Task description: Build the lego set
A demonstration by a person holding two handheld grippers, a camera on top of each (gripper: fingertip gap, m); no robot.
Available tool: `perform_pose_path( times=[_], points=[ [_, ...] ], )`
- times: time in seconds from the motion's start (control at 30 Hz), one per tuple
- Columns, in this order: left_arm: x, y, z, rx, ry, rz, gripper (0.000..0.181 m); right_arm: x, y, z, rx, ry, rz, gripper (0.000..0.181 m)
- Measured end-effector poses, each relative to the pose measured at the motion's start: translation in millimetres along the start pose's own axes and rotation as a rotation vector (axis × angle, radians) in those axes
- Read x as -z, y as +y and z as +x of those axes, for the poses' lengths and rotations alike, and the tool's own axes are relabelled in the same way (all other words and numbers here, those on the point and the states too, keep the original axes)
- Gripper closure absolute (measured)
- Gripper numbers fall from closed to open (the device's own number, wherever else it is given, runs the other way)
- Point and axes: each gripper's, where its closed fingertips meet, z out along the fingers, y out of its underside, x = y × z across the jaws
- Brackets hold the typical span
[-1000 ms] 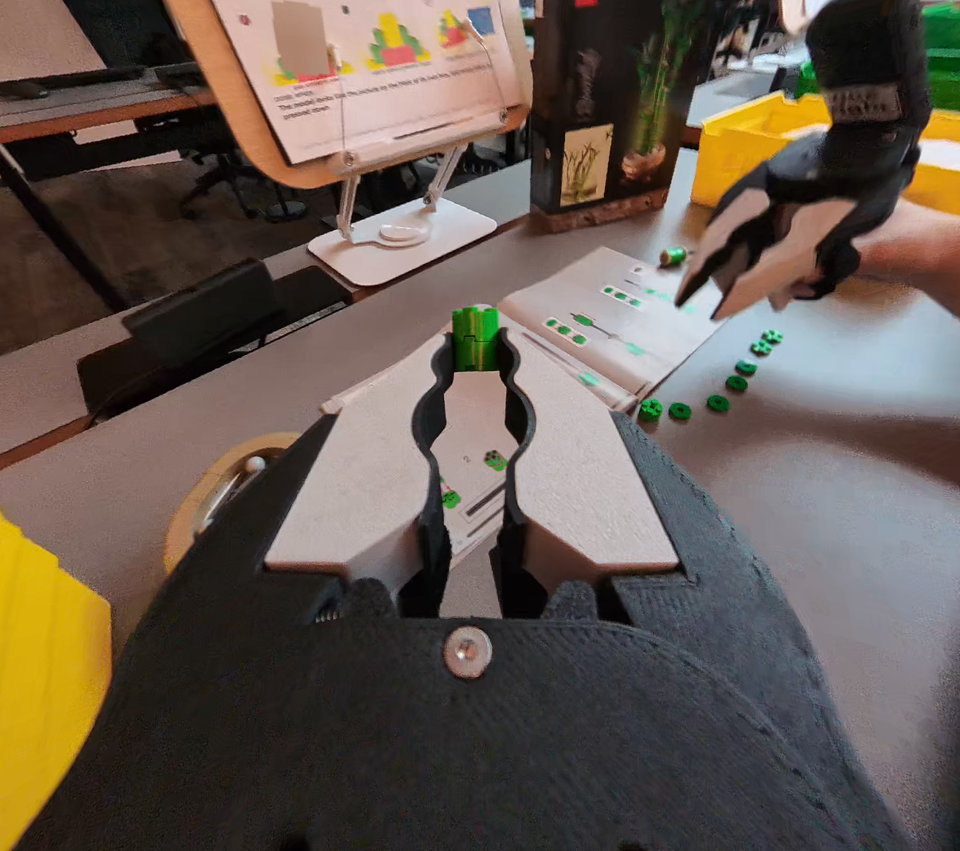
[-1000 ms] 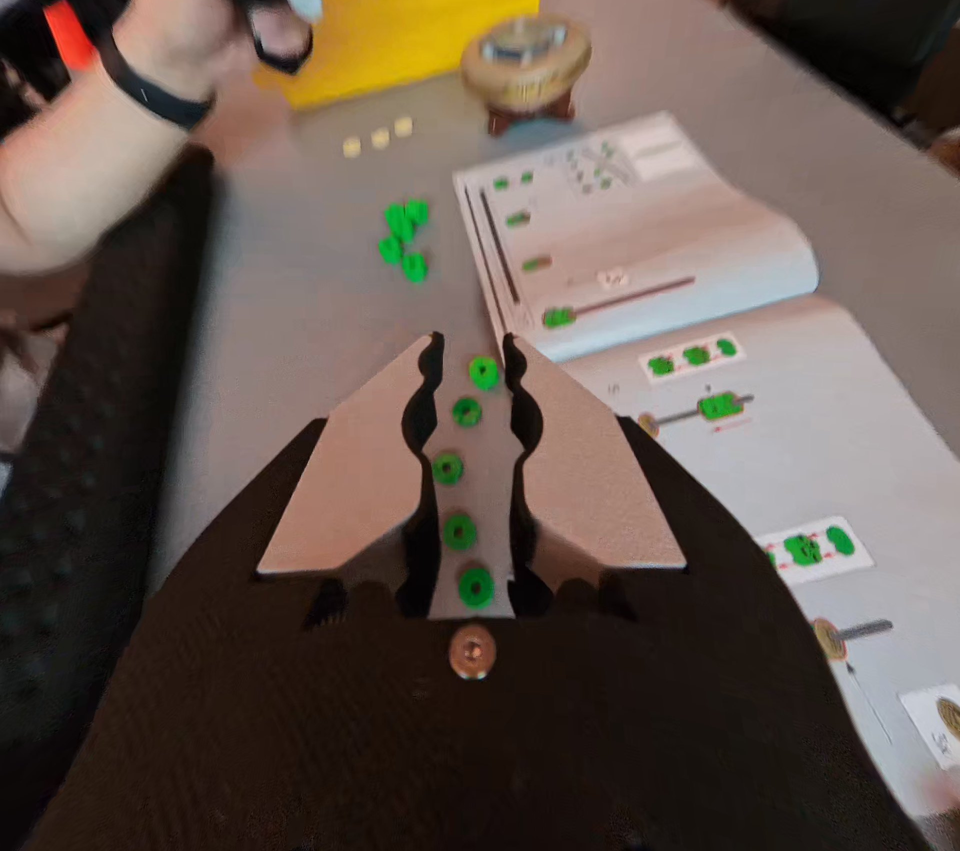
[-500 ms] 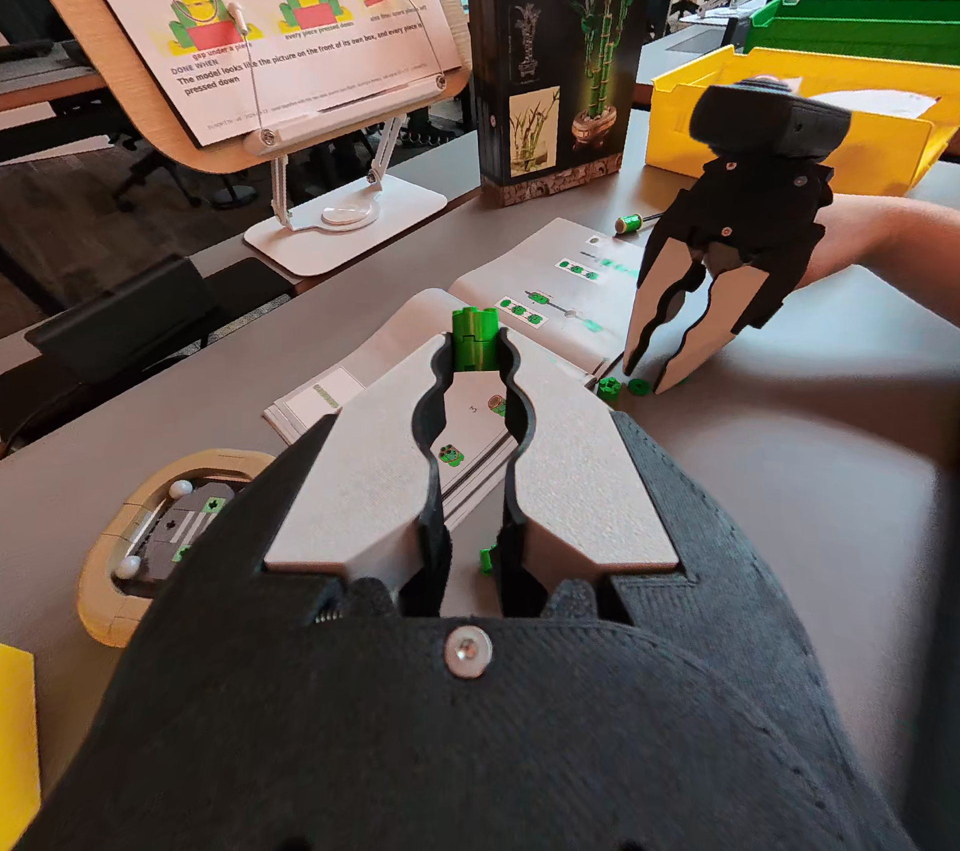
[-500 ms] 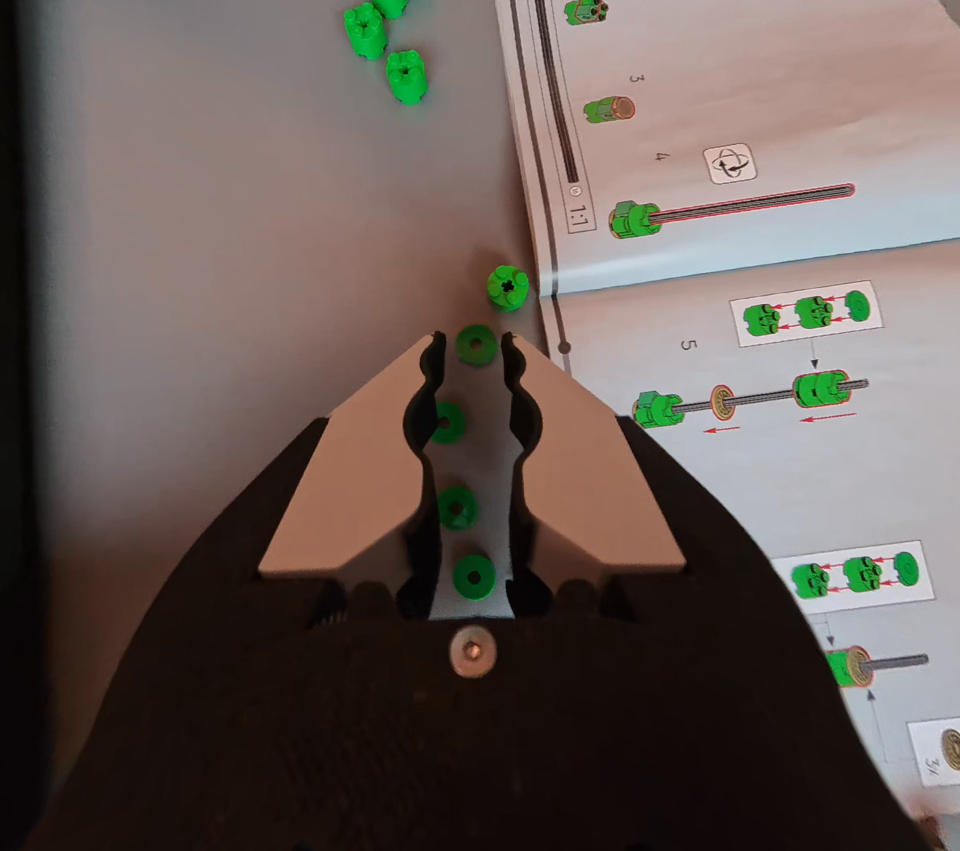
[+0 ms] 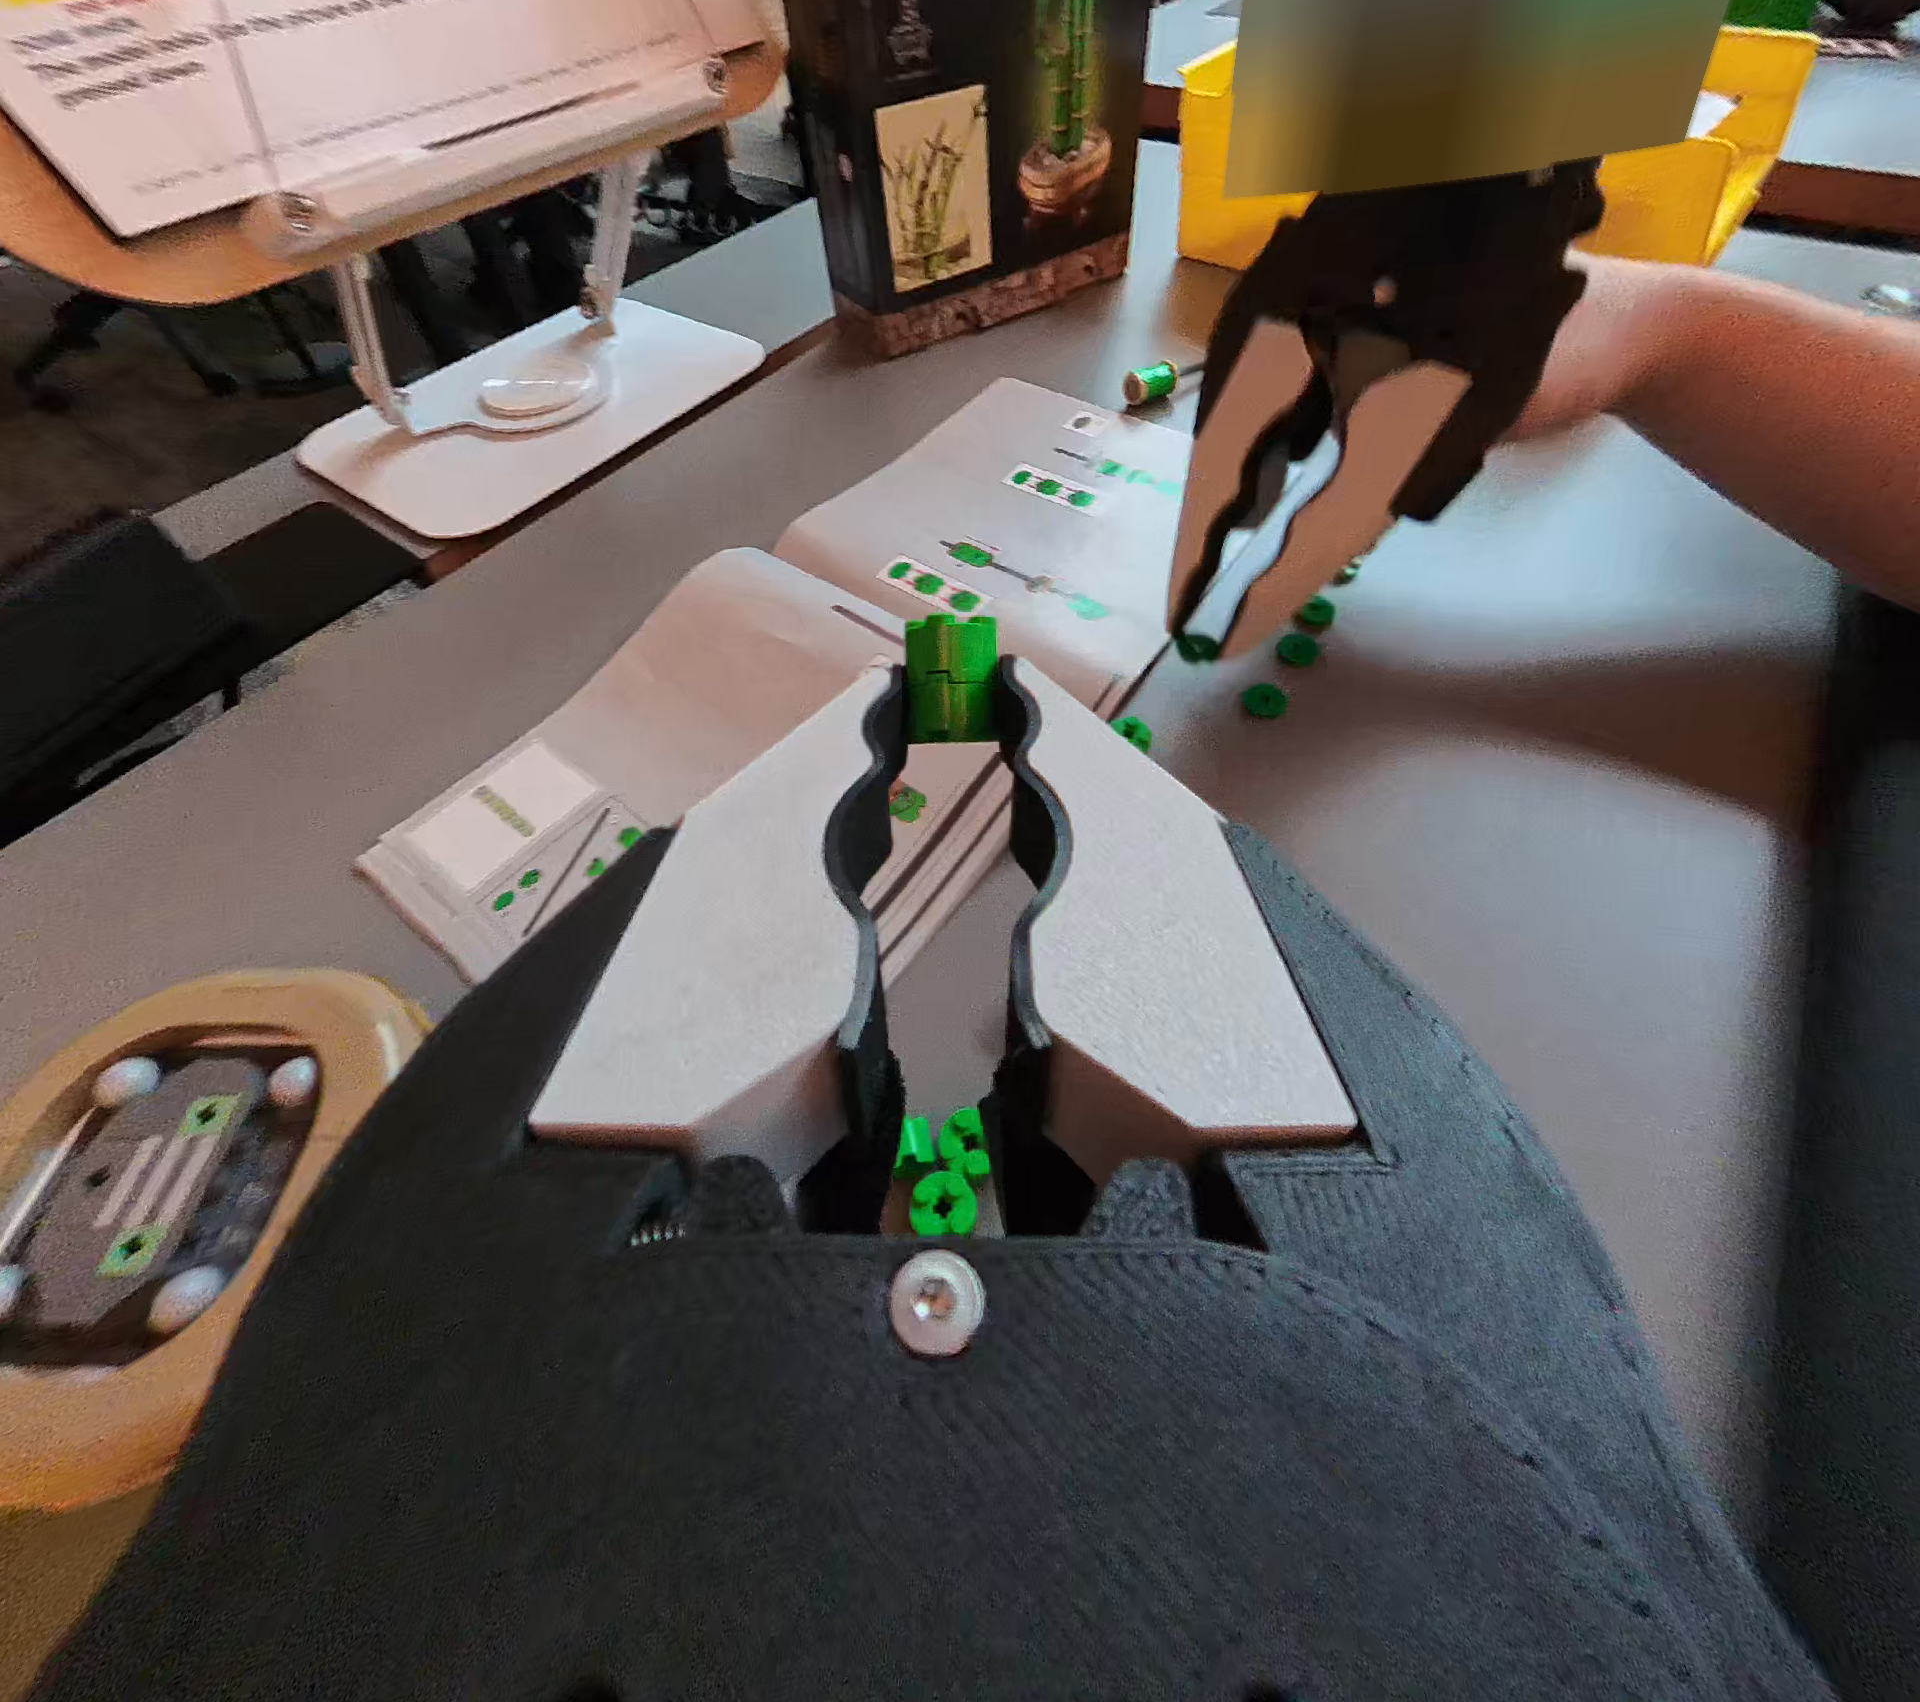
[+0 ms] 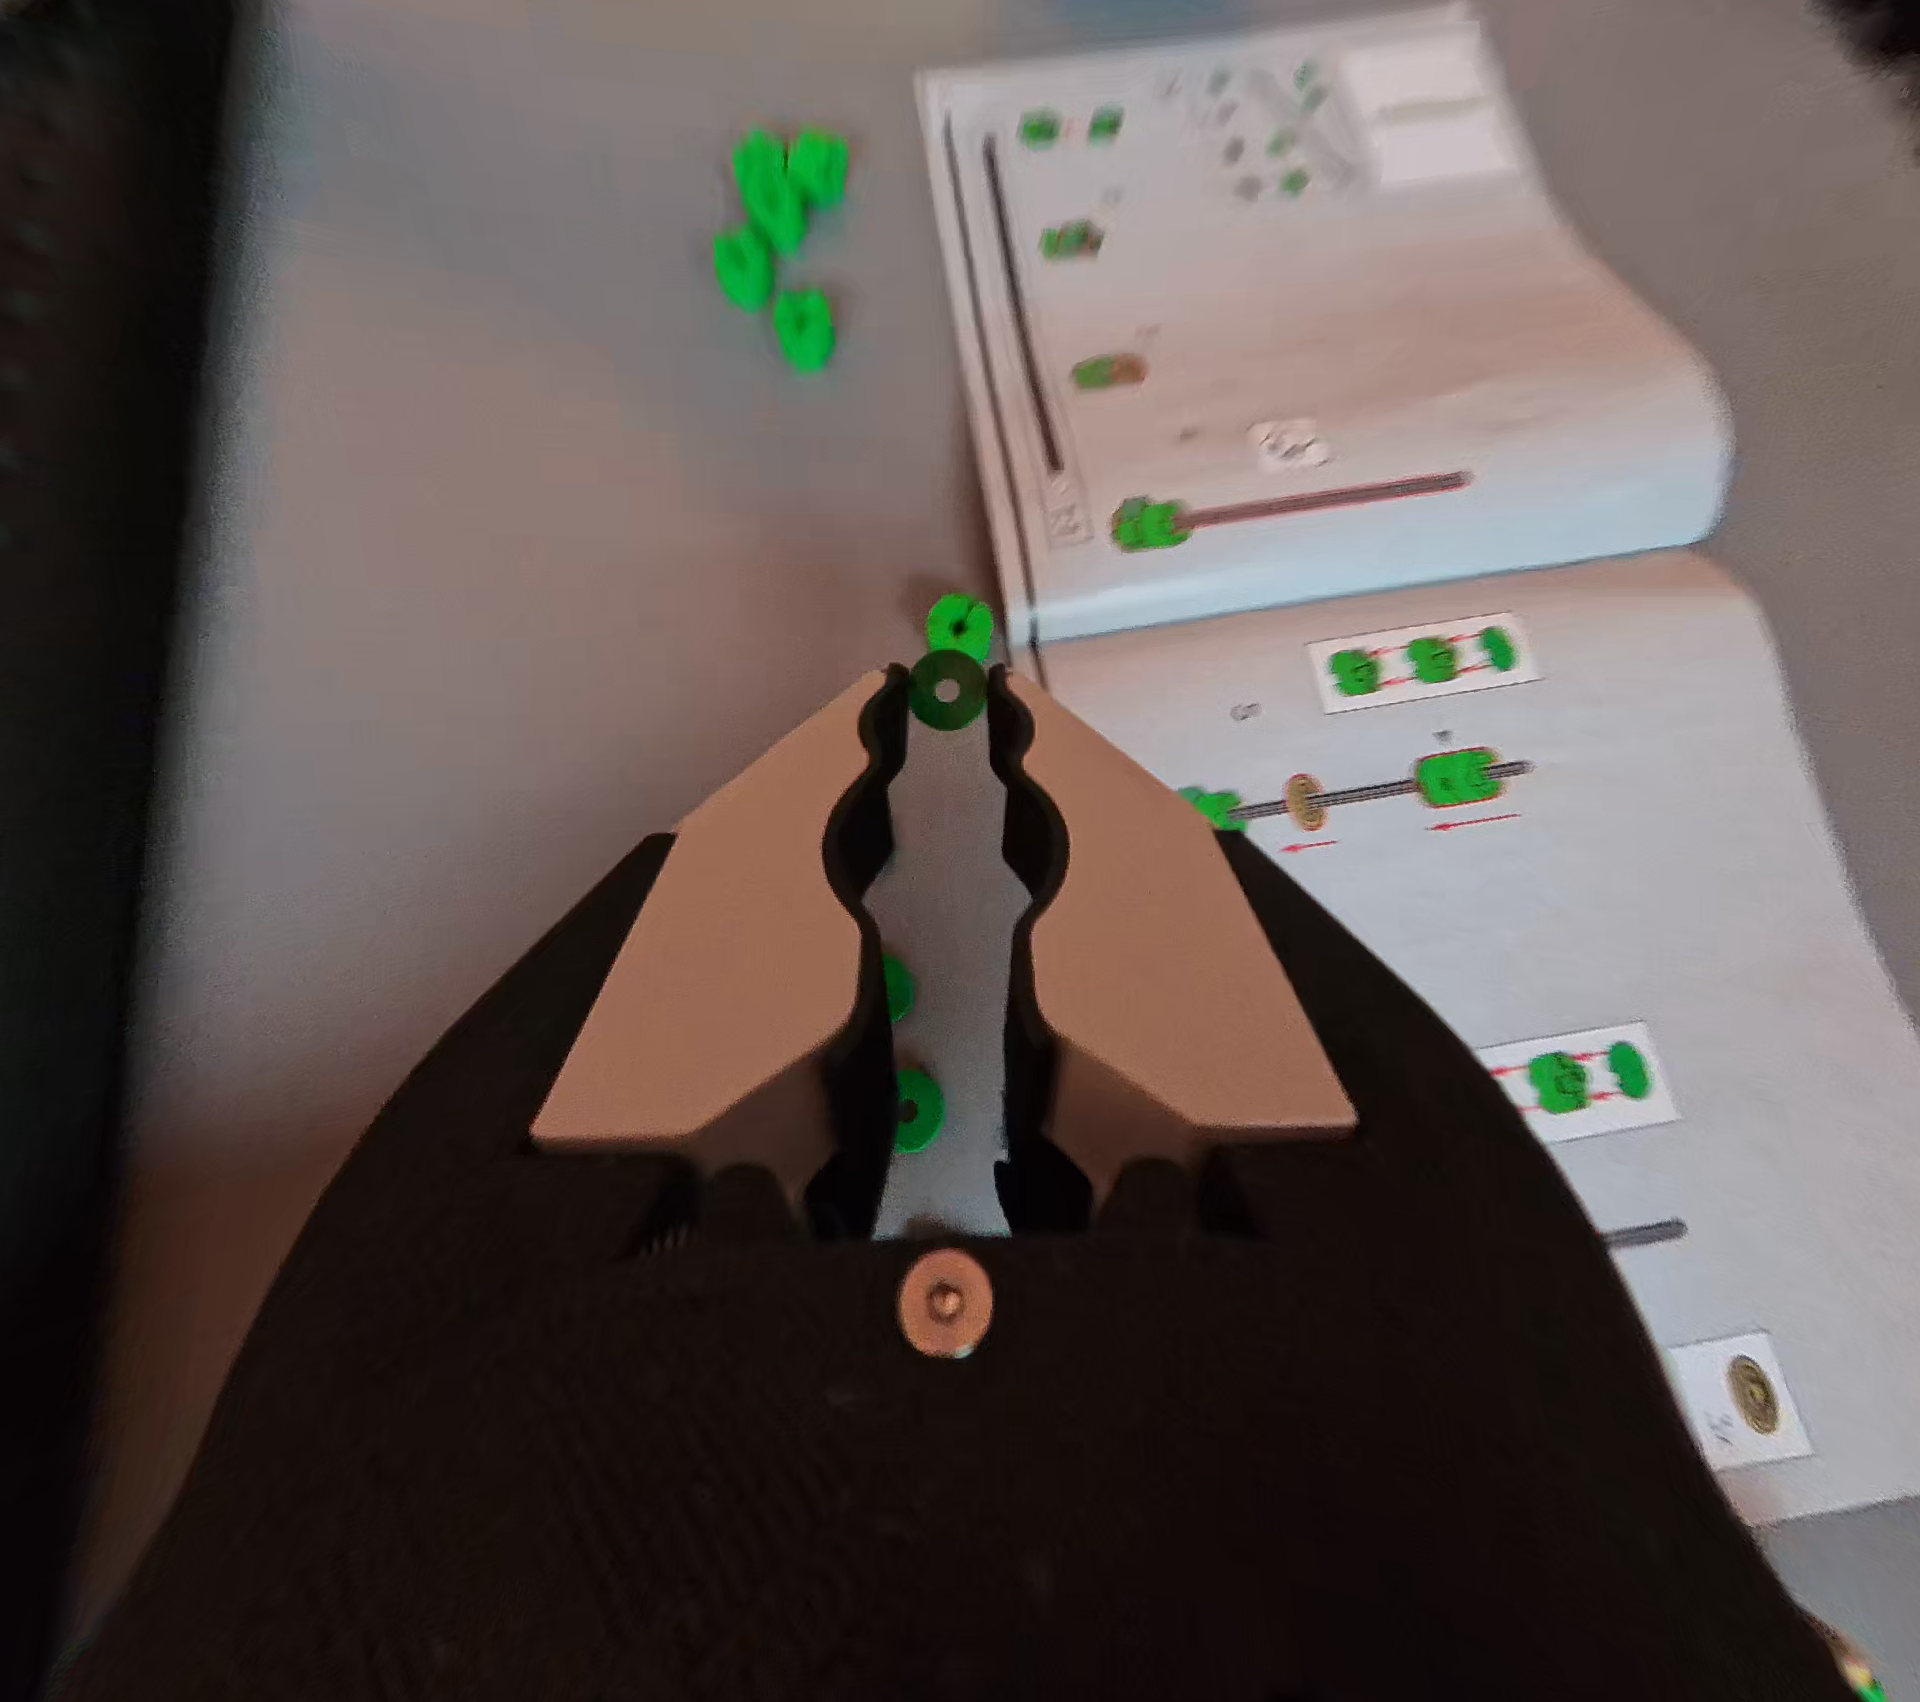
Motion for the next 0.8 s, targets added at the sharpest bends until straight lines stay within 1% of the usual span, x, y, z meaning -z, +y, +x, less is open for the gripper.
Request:
perform_pose_path(
  times=[0.07, 0.13, 0.2, 0.27, 0.43, 0.67, 0.7, 0.8],
  points=[
    [-10.1, 3.2, 15.5, -0.004, 0.063, -0.004, 0.167, 19.4, -25.5, 2.5, -0.027, -0.002, 0.170, 0.168],
    [-19.6, 6.3, 33.2, -0.001, 0.137, -0.013, 0.166, 34.9, -50.1, 1.0, -0.075, -0.037, 0.330, 0.168],
    [-26.1, 7.2, 45.8, -0.015, 0.177, -0.015, 0.167, 38.0, -64.7, -2.3, -0.171, -0.101, 0.407, 0.168],
    [-29.1, 4.6, 55.5, -0.039, 0.202, 0.007, 0.167, 35.1, -78.8, -16.8, -0.229, -0.225, 0.468, 0.168],
    [-30.1, 2.3, 64.7, -0.082, 0.215, 0.023, 0.167, 29.4, -96.8, -32.0, -0.254, -0.319, 0.541, 0.168],
    [-26.4, -3.8, 66.3, -0.071, 0.228, 0.051, 0.167, 23.6, -101.9, -41.5, -0.245, -0.370, 0.555, 0.168],
    [-25.8, -4.6, 66.7, -0.073, 0.229, 0.053, 0.167, 24.0, -102.2, -43.6, -0.233, -0.377, 0.556, 0.181],
    [-24.3, -6.4, 67.8, -0.079, 0.231, 0.059, 0.167, 24.7, -104.3, -43.9, -0.239, -0.379, 0.567, 0.181]
  ],
)
